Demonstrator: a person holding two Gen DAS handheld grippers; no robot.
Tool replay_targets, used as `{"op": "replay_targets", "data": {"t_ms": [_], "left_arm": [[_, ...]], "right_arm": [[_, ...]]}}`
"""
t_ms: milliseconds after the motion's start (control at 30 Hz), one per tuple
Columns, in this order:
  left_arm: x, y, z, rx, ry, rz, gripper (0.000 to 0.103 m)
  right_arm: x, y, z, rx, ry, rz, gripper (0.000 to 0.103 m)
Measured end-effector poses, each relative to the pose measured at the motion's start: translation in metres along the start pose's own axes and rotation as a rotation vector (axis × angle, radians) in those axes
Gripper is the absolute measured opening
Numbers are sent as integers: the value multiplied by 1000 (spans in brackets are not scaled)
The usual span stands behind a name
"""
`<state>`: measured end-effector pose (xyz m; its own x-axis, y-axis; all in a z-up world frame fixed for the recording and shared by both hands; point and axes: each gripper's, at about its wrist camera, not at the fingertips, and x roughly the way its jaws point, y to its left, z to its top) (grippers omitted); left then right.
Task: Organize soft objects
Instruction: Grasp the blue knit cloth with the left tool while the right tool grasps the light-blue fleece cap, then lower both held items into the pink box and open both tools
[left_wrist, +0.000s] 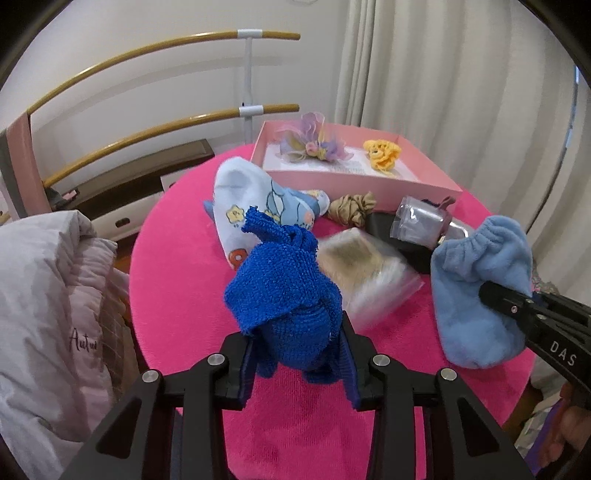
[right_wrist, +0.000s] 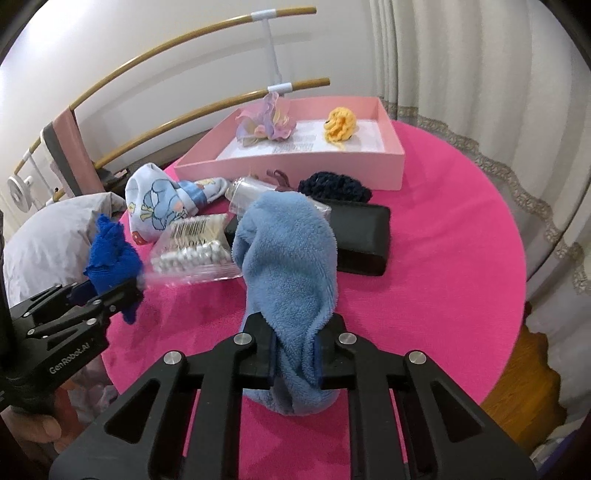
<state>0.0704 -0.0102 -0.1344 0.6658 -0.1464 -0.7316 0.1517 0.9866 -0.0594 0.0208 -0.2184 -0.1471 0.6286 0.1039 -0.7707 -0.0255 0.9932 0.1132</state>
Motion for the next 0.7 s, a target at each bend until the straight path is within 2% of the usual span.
{"op": "replay_targets", "data": {"t_ms": [200, 367, 567, 700], "left_arm": [[-36, -8, -3, 18, -36, -9, 35], [-53, -12, 6, 31, -65, -13, 35], [-60, -16, 44, 47, -121, -6, 35], [-70, -18, 79, 64, -187, 7, 35]], "right_arm": [[-17, 4, 3, -9, -34, -2, 13], [-34, 6, 13, -18, -71, 4, 13], [-54, 9, 51, -65, -145, -11, 13], [-59, 7, 91, -85, -194, -12, 13]]}}
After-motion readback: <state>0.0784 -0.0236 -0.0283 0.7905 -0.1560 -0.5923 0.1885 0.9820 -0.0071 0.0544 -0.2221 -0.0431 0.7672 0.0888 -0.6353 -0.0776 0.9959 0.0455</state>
